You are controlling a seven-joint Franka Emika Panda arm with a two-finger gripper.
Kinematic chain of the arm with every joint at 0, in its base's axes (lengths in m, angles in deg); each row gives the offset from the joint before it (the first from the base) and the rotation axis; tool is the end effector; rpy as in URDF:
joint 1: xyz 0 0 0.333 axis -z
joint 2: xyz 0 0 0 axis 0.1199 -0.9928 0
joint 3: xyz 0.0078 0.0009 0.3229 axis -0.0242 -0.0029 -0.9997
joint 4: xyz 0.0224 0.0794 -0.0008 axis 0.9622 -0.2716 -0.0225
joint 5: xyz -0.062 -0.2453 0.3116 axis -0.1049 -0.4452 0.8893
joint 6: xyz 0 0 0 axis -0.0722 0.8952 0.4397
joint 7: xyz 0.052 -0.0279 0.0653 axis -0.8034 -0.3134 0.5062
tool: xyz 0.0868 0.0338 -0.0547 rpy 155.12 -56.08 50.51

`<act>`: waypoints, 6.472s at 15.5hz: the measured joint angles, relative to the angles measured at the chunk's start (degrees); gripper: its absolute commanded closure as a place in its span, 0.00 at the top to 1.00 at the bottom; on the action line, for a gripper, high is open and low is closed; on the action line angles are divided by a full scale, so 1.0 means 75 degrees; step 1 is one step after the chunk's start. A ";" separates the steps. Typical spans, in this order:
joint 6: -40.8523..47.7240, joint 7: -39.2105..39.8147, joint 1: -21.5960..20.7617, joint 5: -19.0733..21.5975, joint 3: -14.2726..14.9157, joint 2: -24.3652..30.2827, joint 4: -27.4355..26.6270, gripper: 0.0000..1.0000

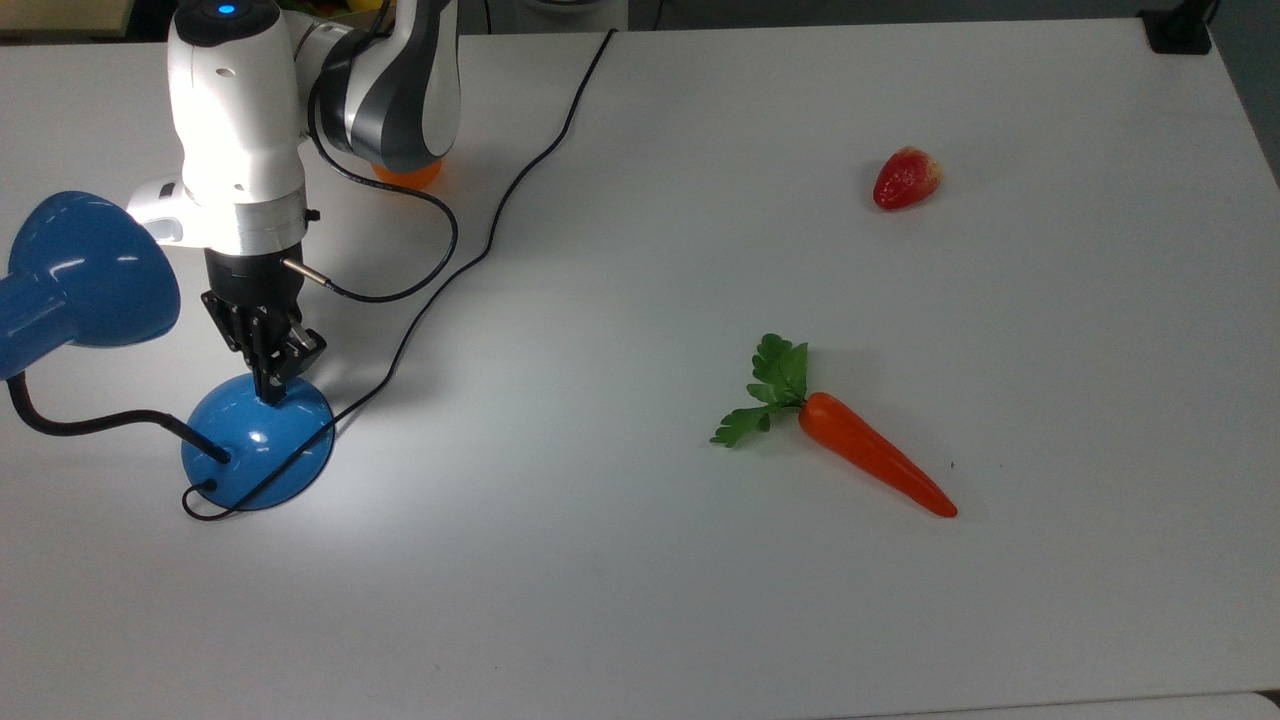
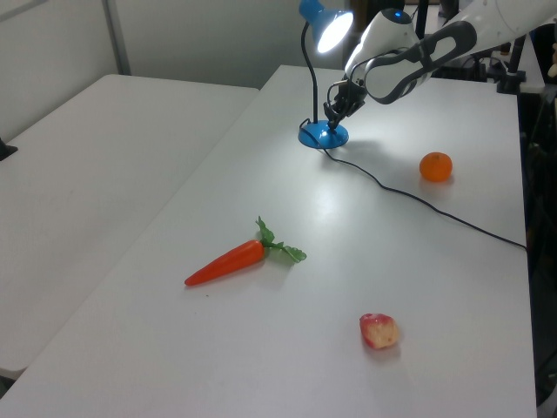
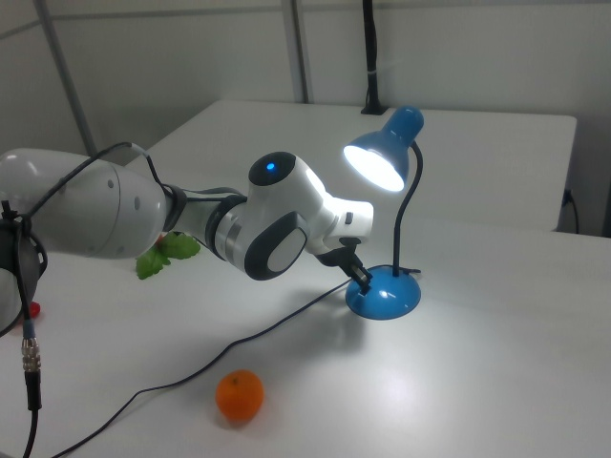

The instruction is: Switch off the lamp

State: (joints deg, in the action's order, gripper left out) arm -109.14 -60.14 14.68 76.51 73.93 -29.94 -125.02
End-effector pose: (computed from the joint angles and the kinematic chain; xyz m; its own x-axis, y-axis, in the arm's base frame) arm 0.7046 -0.1717 0.3337 0.7488 -0.4785 0.4586 -0.4786 -0.8691 -0.1253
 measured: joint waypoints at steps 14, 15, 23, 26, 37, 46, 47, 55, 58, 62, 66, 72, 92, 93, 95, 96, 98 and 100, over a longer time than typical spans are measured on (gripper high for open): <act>0.0000 0.0000 -0.0001 0.0000 0.0000 -0.0074 0.0000 0.06; 0.0000 -0.0001 -0.0001 0.0000 0.0000 -0.0075 -0.0009 0.05; -0.0001 -0.0001 -0.0001 0.0000 0.0000 -0.0078 -0.0023 0.05; -0.0001 -0.0001 -0.0001 0.0000 0.0001 -0.0077 -0.0028 0.05; -0.0004 -0.0001 -0.0007 0.0000 0.0000 -0.0003 -0.0209 0.05; 0.0081 -0.0001 0.0020 0.0000 0.0000 0.0122 -0.0436 0.05; 0.0232 -0.0001 0.0038 0.0000 0.0001 0.0146 -0.0450 0.05; 0.3074 0.0625 0.0585 -0.0001 -0.0552 0.1519 -0.0445 0.14; 0.4199 0.0938 0.0972 -0.0029 -0.1056 0.2089 -0.0457 0.30; 0.5694 0.1683 0.1028 -0.0048 -0.1192 0.2839 -0.0486 0.62; 0.6808 0.2203 0.0760 -0.0286 -0.1044 0.3238 -0.0484 1.00; 0.7662 0.2569 0.0341 -0.0388 -0.0819 0.3325 -0.0296 1.00; 0.8337 0.2780 0.0098 -0.0387 -0.0658 0.3820 -0.0150 1.00; 0.8333 0.2808 0.0140 -0.0387 -0.0657 0.3818 -0.0144 1.00; 0.8270 0.2811 0.0208 -0.0388 -0.0651 0.3814 -0.0133 1.00; 0.8197 0.2816 0.0245 -0.0388 -0.0646 0.3814 -0.0127 1.00; 0.8138 0.2822 0.0203 -0.0389 -0.0524 0.3814 -0.0094 1.00; 0.8137 0.2846 -0.0371 -0.0389 0.0111 0.3814 -0.0065 1.00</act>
State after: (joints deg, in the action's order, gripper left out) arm -48.12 -38.79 11.90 73.59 74.76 -1.33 -125.51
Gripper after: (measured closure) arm 0.000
